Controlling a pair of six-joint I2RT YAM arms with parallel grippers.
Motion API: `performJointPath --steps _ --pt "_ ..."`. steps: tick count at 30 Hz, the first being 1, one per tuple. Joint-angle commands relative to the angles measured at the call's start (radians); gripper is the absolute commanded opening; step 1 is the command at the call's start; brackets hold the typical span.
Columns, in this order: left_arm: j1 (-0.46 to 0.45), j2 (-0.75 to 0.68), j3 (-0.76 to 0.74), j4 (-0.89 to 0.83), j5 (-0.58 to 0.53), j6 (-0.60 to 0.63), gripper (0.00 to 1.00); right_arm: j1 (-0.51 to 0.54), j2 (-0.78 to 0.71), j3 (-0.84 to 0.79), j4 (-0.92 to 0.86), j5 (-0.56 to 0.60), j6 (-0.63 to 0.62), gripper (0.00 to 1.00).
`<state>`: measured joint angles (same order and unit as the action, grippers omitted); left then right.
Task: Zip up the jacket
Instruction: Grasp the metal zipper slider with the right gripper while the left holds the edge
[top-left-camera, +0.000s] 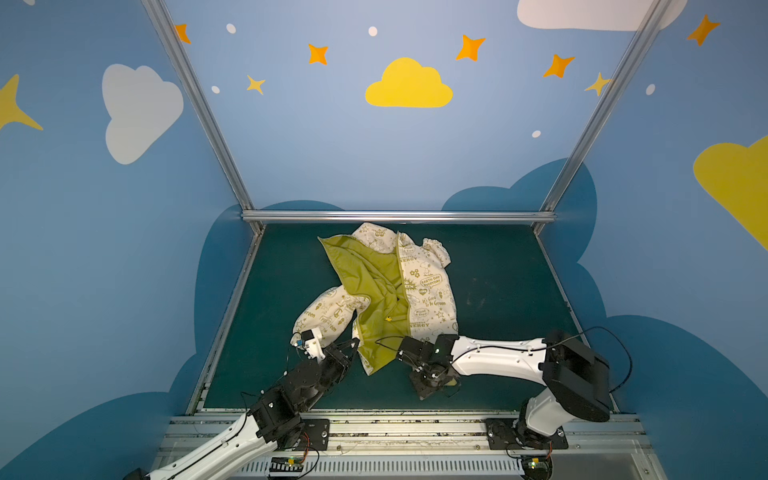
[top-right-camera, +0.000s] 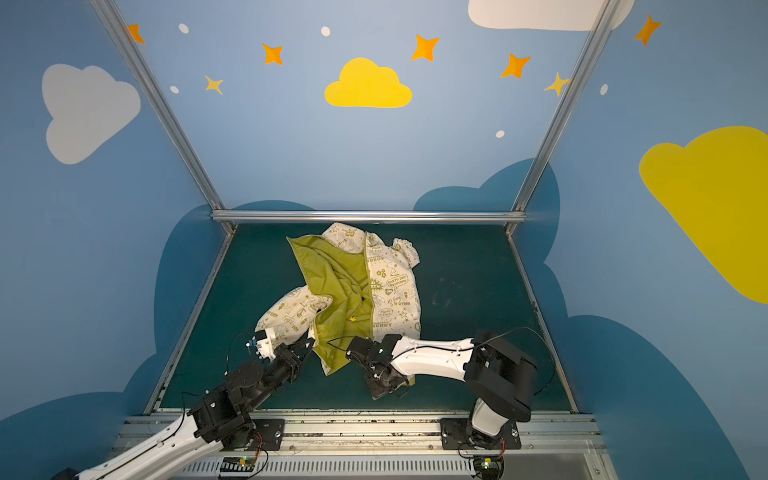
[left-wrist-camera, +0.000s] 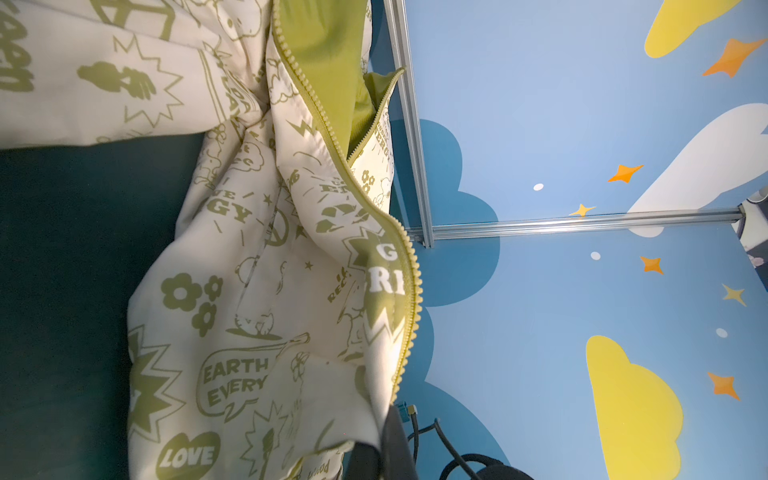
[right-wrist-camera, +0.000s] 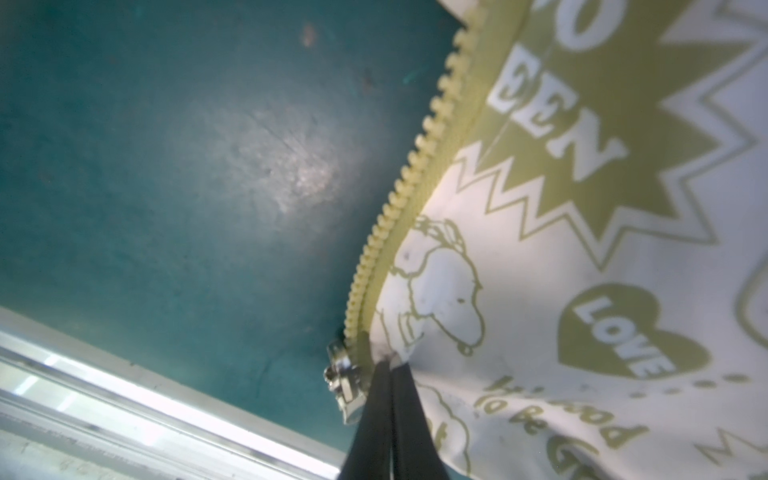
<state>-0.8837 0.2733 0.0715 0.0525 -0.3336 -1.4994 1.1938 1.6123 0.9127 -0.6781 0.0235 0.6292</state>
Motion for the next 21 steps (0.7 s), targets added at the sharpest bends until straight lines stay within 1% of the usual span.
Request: performJointPath --steps 1,9,13,15,21 --pt "0.004 0.015 0.009 0.005 -0.005 0.009 0.03 -0.008 -0.083 0.005 -0.013 0.026 -0.002 0.00" --pt "0.004 0.068 0.054 0.031 0.000 0.059 0.03 -0.073 -0.263 -0.037 0.085 -0.006 0.006 0.00" --pt "0.004 0.101 0.079 0.058 0.003 0.098 0.03 -0.084 -0.357 -0.074 0.134 0.058 0.019 0.00" --pt "0.003 0.117 0.091 0.074 0.008 0.122 0.03 -0.090 -0.408 -0.109 0.207 0.056 -0.009 0.00" --pt "0.003 0.168 0.097 0.161 -0.009 0.142 0.03 -0.129 -0.536 -0.202 0.439 0.029 -0.043 0.00"
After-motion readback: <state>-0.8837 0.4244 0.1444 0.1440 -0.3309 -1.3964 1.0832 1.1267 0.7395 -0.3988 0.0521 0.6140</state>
